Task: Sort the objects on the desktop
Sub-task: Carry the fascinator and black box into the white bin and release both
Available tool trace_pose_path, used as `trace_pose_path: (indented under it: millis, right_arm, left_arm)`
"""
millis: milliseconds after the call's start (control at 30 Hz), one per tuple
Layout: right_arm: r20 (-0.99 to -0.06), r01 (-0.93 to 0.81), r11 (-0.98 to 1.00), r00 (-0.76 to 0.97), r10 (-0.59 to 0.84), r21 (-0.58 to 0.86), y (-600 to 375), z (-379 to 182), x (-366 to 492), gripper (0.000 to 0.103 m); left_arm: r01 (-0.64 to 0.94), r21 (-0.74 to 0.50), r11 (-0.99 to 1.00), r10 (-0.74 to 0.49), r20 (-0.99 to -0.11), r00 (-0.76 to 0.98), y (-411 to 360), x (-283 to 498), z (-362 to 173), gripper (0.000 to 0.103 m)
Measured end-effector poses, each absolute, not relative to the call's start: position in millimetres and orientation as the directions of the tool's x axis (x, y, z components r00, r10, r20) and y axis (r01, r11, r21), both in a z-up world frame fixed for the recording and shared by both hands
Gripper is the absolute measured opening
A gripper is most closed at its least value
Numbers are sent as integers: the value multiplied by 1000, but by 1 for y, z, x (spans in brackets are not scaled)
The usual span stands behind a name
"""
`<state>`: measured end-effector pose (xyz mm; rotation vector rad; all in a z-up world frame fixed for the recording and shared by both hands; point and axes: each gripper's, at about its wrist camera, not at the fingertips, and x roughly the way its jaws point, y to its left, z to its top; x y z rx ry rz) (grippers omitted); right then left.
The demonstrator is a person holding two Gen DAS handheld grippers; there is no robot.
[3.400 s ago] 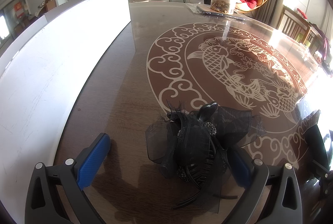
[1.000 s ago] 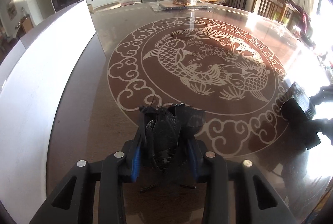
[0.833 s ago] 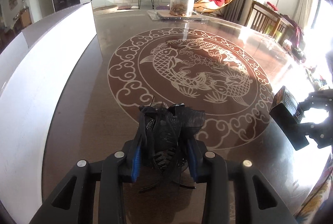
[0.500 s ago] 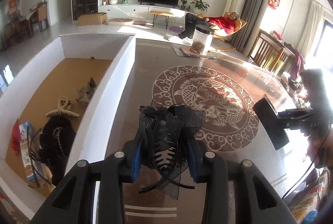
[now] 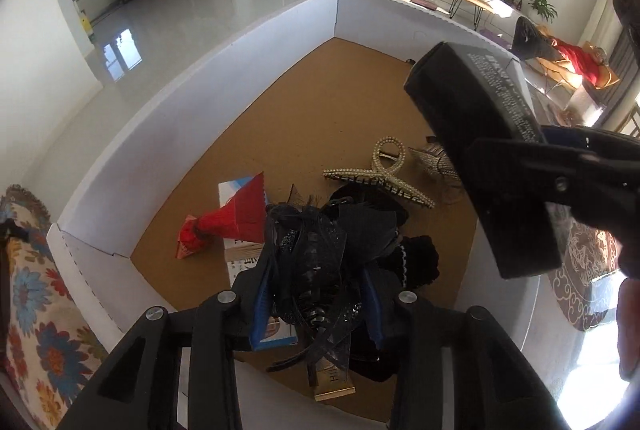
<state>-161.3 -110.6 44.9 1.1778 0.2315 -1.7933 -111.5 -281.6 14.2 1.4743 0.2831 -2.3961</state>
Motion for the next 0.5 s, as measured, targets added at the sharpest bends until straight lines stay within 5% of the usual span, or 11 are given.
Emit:
trace_pose_path:
  millis: [100, 133, 233, 367, 500]
  right_arm:
    - [-850, 774, -555, -42, -525, 304, -144, 9, -165, 71]
    - [-852, 770, -561, -43, -522, 304, -146, 7, -165, 85]
    - [-816, 775, -555, -90, -571, 302, -135, 27, -165, 100]
    - [-806, 809, -552, -183, -563, 203, -113, 62, -162, 103]
    - [-827, 824, -557, -239, -509, 104, -91, 77, -155, 103]
  left_arm:
    - [414, 25, -910, -203, -898, -391, -289, -105, 12, 79]
    - [415, 19, -910, -210, -883, -420, -289, -100, 18, 81]
    - [437, 50, -898, -278, -834, -477, -285, -87, 38, 82]
    - [494, 68, -867, -359, -773, -524, -276, -74, 65, 102]
    - [526, 66, -848, -381, -765, -519, -263, -72, 80, 103]
